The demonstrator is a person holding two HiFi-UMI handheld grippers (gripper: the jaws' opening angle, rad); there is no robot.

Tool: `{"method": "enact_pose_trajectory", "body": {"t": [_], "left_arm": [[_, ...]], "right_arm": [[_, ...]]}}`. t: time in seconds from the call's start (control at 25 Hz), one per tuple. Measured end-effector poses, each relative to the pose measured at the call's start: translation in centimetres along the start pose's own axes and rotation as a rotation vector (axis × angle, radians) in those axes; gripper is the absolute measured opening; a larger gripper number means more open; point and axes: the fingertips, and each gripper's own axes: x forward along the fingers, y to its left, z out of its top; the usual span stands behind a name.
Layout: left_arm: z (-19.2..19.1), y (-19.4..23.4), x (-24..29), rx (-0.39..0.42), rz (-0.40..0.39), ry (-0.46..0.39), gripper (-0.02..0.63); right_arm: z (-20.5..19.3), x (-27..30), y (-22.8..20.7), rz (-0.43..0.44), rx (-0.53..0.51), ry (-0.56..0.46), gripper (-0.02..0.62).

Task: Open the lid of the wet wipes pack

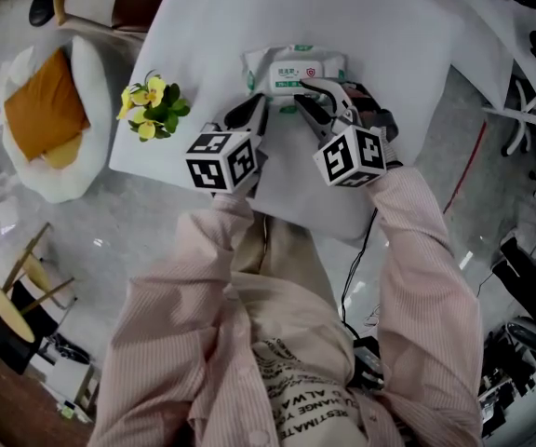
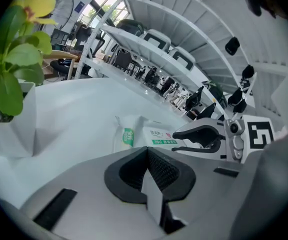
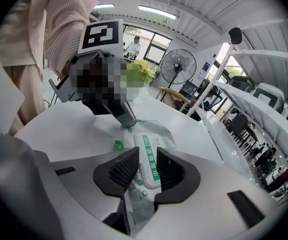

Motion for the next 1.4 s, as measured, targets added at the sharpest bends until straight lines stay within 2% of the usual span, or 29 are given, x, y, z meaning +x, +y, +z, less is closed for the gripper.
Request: {"method": "enact_pose_trajectory", "body": {"t": [0.24, 0.6, 0.8, 1.0, 1.4], "left_arm": [[-0.05, 0.04, 0.01, -0.01, -0.001, -0.012, -0.002], [-0.14, 0.08, 0.02, -0.011, -0.006, -0.023, -0.002], [-0.2, 0.11, 0.12, 0.013, -0.011, -0.016, -0.002], [-0.28, 0.15, 0.19, 0.033, -0.011, -0.011, -0.002], [-0.25, 0.12, 0.23, 0.037, -0.014, -0.009, -0.002]], "right_arm": [[-0.09, -0.06, 0.25, -0.005, -0.009, -0.007, 0.094], [-0.6, 0.52, 0.76, 0.031, -0.018, 0.019, 0.089], [-0.75, 0.73, 0.56, 0.097, 0.045, 0.043, 0.074], [-0.57, 0.73, 0.52, 0.187, 0.033, 0.085, 0.053], [-0.19, 0.44, 0.17, 0.233, 0.06, 0.089, 0.041]]}}
